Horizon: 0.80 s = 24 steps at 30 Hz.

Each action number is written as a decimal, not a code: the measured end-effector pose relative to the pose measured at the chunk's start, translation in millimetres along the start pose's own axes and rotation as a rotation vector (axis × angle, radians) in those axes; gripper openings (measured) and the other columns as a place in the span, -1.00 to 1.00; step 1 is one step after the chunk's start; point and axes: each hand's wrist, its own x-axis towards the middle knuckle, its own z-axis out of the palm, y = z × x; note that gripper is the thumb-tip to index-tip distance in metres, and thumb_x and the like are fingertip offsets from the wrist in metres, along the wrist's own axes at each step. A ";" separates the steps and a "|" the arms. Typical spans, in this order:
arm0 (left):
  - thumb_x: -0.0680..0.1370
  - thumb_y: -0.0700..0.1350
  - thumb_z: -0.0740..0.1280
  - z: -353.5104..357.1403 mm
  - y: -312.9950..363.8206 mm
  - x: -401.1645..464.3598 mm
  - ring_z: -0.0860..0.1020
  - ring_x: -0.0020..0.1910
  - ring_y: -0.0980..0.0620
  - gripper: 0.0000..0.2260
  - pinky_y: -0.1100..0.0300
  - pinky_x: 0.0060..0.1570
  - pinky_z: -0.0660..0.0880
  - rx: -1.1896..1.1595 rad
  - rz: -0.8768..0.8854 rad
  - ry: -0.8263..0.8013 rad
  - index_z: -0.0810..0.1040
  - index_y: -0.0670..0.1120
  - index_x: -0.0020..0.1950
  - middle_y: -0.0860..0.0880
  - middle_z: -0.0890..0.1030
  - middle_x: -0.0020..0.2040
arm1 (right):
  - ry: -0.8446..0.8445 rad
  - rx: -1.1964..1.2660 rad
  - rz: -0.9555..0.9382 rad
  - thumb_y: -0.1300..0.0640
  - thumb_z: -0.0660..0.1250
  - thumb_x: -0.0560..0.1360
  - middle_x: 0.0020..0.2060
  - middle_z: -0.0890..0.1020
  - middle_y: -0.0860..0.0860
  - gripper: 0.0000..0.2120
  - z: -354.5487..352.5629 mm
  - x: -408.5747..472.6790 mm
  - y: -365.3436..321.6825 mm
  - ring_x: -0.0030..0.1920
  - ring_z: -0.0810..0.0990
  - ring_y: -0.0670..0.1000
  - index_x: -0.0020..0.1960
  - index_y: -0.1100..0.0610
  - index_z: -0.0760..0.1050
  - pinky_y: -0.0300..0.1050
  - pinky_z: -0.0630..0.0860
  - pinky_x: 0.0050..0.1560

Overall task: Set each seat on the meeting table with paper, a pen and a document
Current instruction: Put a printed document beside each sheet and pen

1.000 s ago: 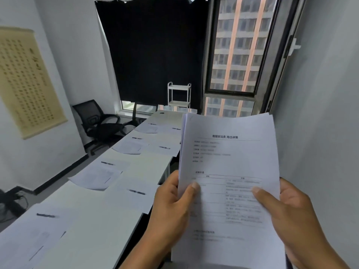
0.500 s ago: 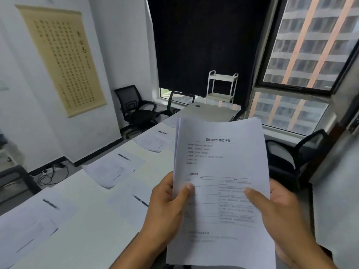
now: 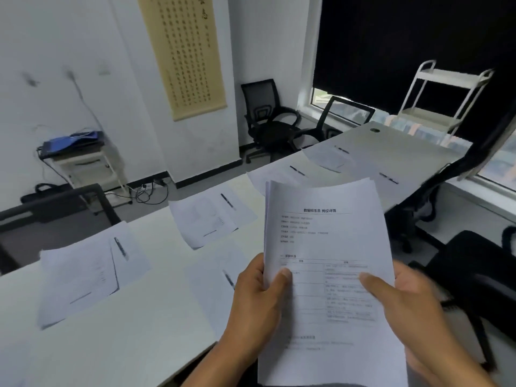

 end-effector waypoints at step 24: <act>0.71 -0.23 0.33 -12.8 -97.6 146.0 0.78 0.04 0.05 -0.82 0.23 -0.03 0.69 -0.103 -0.419 0.502 0.68 -0.05 0.23 0.06 0.81 0.07 | -0.612 -0.433 0.101 0.18 0.32 0.70 -0.04 0.79 -0.20 -0.82 127.0 255.9 37.8 -0.05 0.78 -0.13 0.14 -0.03 0.67 -0.01 0.70 0.06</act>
